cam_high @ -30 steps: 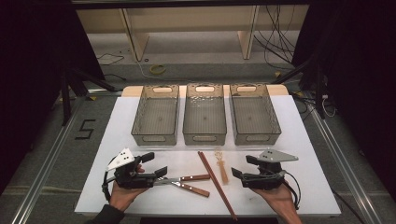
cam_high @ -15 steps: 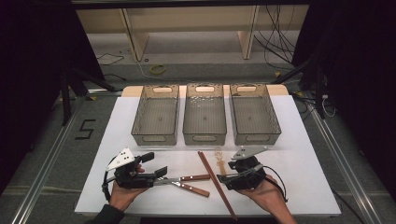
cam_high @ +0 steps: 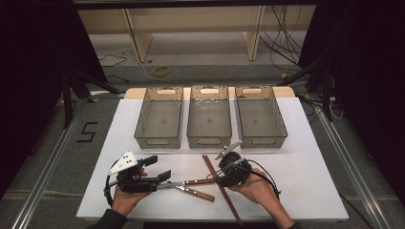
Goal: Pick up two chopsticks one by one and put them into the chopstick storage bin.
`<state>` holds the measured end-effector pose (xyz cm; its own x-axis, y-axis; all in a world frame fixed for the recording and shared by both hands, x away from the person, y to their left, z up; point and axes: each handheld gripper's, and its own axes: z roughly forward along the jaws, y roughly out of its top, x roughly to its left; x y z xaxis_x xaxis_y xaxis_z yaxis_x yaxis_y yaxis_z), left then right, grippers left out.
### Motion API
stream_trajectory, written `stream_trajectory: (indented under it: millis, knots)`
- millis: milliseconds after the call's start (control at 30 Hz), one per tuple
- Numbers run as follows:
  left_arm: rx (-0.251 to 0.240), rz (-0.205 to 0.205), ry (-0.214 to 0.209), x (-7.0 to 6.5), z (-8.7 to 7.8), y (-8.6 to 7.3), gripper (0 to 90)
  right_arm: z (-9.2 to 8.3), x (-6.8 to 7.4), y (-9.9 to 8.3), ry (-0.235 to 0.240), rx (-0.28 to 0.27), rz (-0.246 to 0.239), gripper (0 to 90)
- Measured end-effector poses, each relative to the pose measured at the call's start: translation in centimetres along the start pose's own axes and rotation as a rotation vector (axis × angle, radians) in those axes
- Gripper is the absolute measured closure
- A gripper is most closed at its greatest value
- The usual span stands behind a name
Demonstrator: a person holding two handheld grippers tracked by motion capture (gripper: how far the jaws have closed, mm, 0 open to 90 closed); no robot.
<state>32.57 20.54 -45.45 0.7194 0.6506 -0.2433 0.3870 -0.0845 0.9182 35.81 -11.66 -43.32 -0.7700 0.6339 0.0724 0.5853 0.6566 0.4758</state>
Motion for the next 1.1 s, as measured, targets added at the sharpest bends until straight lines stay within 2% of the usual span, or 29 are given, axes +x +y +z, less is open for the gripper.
stream_trajectory:
  millis: [67,167,267,433,1100]
  knots:
    - [-0.001,0.001,-0.003,0.0,0.0,0.0,16.7,0.9,0.1,0.4,-0.022,0.048,-0.022,58.5]
    - [0.001,0.005,-0.005,-0.1,0.0,0.0,16.7,1.6,-0.1,0.7,-0.043,0.086,-0.024,60.4]
    - [0.002,0.007,-0.005,-0.1,0.0,0.0,16.7,2.2,-0.4,0.8,-0.04,0.116,-0.022,63.1]
    - [0.003,0.007,-0.005,-0.1,0.0,0.0,16.7,2.7,-0.7,1.0,-0.03,0.136,-0.013,64.7]
    - [0.006,0.013,-0.007,-0.1,0.0,0.0,16.7,3.7,-1.0,1.4,-0.043,0.212,-0.016,72.9]
